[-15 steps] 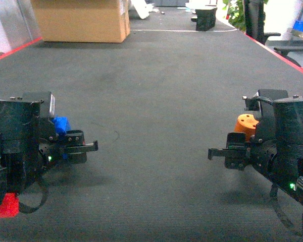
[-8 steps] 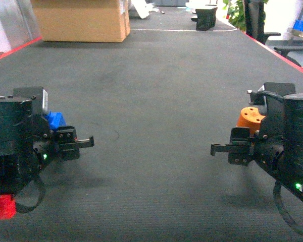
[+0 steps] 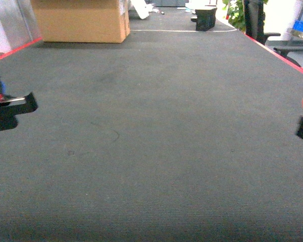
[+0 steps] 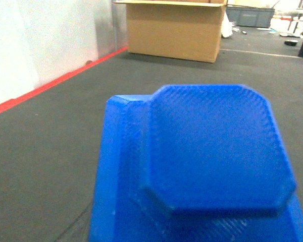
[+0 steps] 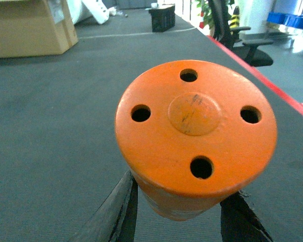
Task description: Sort blue parts and orange caps into right shelf containers
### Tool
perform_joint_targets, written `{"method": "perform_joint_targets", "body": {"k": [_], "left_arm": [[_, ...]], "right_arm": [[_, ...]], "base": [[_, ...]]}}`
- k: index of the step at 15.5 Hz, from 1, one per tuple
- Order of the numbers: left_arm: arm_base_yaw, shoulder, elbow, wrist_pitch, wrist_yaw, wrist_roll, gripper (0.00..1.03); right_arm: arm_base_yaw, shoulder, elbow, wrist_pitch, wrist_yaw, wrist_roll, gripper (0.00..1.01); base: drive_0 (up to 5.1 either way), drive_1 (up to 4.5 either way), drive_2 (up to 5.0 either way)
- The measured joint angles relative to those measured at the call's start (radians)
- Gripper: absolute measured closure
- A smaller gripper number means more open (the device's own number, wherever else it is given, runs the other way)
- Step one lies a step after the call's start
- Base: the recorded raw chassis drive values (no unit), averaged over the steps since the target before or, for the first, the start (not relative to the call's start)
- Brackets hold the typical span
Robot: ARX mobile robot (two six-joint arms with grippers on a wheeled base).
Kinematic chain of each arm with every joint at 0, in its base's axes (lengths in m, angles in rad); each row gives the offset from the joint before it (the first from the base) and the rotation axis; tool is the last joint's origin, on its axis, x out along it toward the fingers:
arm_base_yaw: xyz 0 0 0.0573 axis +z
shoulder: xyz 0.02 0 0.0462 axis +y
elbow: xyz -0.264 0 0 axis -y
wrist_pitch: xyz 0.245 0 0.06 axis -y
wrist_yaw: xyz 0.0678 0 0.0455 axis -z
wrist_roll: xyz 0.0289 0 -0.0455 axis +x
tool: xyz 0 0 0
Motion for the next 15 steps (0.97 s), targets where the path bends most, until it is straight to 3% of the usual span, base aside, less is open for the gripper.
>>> {"method": "perform_joint_targets", "body": {"k": [2, 3, 5, 7, 11, 12, 14, 15], "left_arm": [[-0.040, -0.182, -0.098, -0.017, -0.089, 0.051, 0.60], [-0.063, -0.277, -0.126, -0.029, -0.118, 0.077, 0.60], [-0.076, -0.411, -0.153, -0.076, -0.151, 0.095, 0.60], [-0.089, -0.431, -0.156, -0.089, -0.171, 0.094, 0.60], [-0.091, -0.427, -0.156, -0.091, -0.175, 0.093, 0.60], [-0.047, -0.505, -0.146, -0.296, -0.016, 0.074, 0.60], [0.040, -0.679, -0.177, -0.496, 0.235, 0.060, 0.60], [0.067, -0.740, -0.196, -0.553, 0.321, 0.051, 0.60]], "right_arm": [[0.011, -0.222, -0.105, -0.068, 0.030, 0.008, 0.61], [0.014, -0.328, -0.153, -0.116, 0.037, 0.029, 0.61], [0.033, -0.488, -0.230, -0.146, 0.098, 0.065, 0.61], [0.068, -0.470, -0.230, -0.087, 0.163, 0.053, 0.61], [0.069, -0.456, -0.228, -0.101, 0.165, 0.035, 0.61], [0.022, -0.505, -0.238, -0.195, 0.029, -0.024, 0.61], [-0.050, -0.615, -0.270, -0.298, -0.105, -0.077, 0.61], [-0.078, -0.677, -0.274, -0.344, -0.146, -0.090, 0.61]], "base": [[0.0, 0.00, 0.0], [0.0, 0.00, 0.0], [0.0, 0.00, 0.0], [0.0, 0.00, 0.0], [0.0, 0.00, 0.0], [0.0, 0.00, 0.0], [0.0, 0.00, 0.0], [0.0, 0.00, 0.0]]}}
